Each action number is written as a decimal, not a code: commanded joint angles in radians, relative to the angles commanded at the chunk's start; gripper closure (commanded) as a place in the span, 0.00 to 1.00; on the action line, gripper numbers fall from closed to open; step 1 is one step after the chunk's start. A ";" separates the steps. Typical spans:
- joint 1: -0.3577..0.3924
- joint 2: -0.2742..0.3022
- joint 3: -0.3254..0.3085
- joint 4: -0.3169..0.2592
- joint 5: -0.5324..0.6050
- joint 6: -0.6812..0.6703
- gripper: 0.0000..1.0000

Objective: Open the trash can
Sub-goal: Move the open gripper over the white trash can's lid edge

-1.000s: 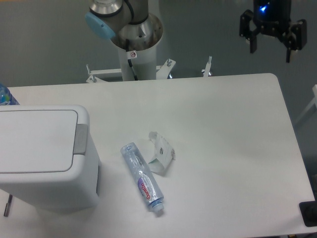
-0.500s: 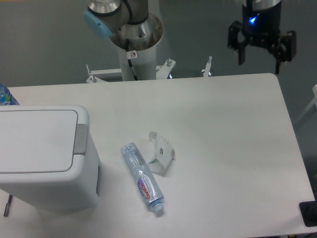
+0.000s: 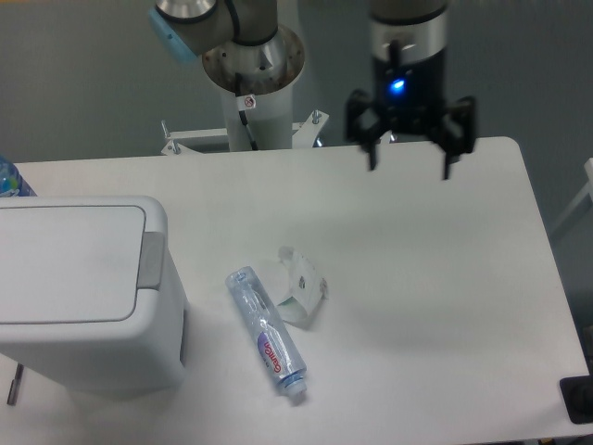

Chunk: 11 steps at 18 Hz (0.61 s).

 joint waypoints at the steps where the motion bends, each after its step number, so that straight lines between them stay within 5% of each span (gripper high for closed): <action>1: -0.014 0.000 0.000 0.006 -0.021 -0.029 0.00; 11: -0.172 -0.052 0.009 0.123 -0.176 -0.336 0.00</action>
